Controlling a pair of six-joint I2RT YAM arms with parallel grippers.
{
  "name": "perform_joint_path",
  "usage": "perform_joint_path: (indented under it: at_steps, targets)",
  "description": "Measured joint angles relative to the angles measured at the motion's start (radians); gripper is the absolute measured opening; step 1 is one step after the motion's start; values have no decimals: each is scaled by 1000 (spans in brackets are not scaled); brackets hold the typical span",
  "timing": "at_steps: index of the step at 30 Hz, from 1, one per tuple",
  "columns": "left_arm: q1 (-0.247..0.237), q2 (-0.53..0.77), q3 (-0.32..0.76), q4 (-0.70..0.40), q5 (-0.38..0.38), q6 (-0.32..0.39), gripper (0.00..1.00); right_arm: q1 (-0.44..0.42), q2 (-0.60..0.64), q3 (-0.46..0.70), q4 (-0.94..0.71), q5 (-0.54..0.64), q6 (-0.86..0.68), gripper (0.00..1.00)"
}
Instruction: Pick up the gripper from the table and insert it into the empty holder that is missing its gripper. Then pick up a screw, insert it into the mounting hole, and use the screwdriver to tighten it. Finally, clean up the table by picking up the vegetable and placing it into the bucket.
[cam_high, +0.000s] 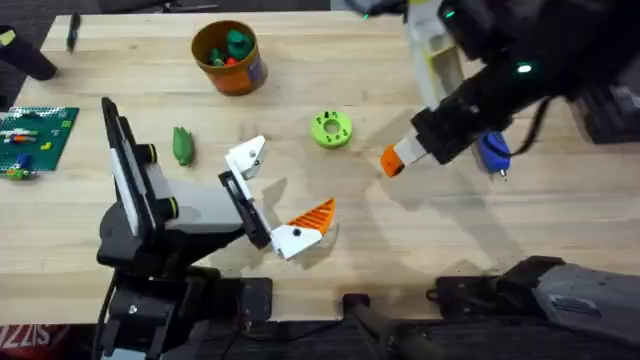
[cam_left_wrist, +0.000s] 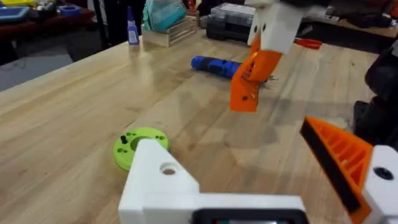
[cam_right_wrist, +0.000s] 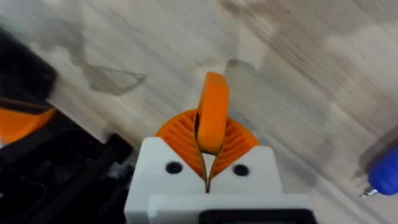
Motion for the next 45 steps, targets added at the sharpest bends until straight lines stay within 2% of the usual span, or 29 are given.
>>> perform_joint_path:
  at_steps: [4,7,10,13,16,20,32,37,45]
  targets:
    - [0,0,0,0,0,0,986,-7,-94,-1,32,-90,38,9]
    - [0,0,0,0,0,0,985,-7,-177,-23,114,-162,69,9]
    - [0,0,0,0,0,0,986,-12,-235,-94,234,-242,113,9]
    - [0,0,0,0,0,0,985,-27,-238,-206,404,-364,156,9]
    - [0,0,0,0,0,0,985,-45,-203,-326,577,-500,216,9]
    - [0,0,0,0,0,0,985,-57,-138,-418,748,-668,298,9]
    - [0,0,0,-1,0,0,985,-58,86,-428,1177,-1066,511,9]
    - [0,0,0,-1,0,0,987,-58,164,-428,1203,-1156,536,9]
    - [0,0,0,-1,0,0,985,-58,230,-428,1229,-1182,560,9]
